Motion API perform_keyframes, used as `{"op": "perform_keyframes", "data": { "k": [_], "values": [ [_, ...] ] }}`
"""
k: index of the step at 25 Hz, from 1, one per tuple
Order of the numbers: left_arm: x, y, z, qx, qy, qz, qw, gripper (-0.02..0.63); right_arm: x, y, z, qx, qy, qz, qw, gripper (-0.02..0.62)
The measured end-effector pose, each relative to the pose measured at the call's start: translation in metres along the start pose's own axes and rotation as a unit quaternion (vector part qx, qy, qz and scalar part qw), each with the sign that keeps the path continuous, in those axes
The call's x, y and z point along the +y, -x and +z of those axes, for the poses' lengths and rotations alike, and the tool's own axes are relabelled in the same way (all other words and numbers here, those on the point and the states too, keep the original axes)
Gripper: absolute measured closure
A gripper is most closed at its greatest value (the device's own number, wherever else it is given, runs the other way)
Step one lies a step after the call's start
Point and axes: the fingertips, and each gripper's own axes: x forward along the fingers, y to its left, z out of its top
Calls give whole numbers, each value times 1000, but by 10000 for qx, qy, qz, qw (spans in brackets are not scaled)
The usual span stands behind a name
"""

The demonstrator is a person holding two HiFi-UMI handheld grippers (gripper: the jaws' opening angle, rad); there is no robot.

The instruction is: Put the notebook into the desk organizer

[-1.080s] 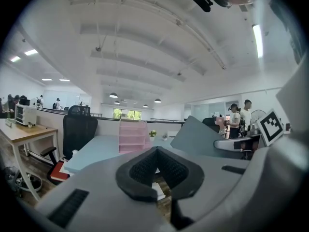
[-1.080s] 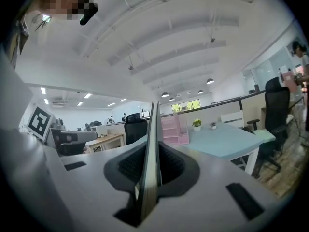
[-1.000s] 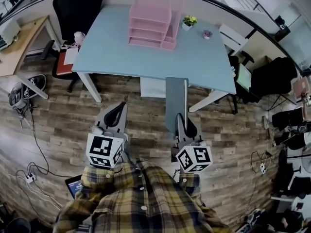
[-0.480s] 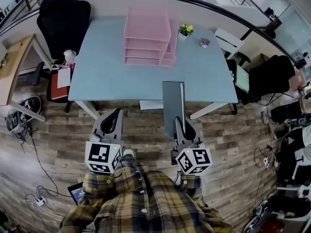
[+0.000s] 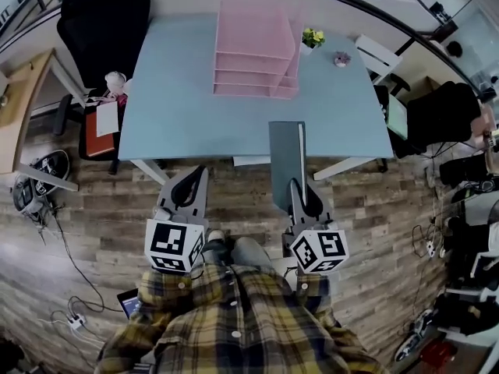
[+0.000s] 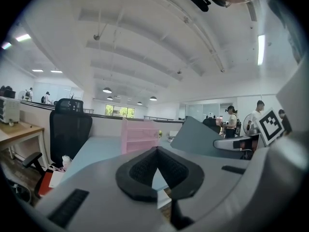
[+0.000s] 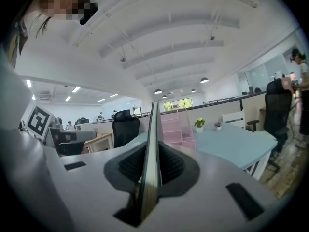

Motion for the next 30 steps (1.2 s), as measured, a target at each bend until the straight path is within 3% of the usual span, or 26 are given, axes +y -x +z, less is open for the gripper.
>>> {"op": "perform_keyframes", "data": {
  "k": [10, 23, 30],
  "values": [
    [17, -37, -8, 135, 70, 82, 9999, 612, -16, -44, 4, 15, 50, 51, 10000, 535],
    [45, -151, 43, -103, -87, 249, 9996, 612, -65, -141, 46, -54, 83, 405, 9991, 534],
    [48, -184, 51, -113, -85, 357, 9993, 612, -82, -170, 54, -18, 127, 615, 9980, 534]
  ]
}}
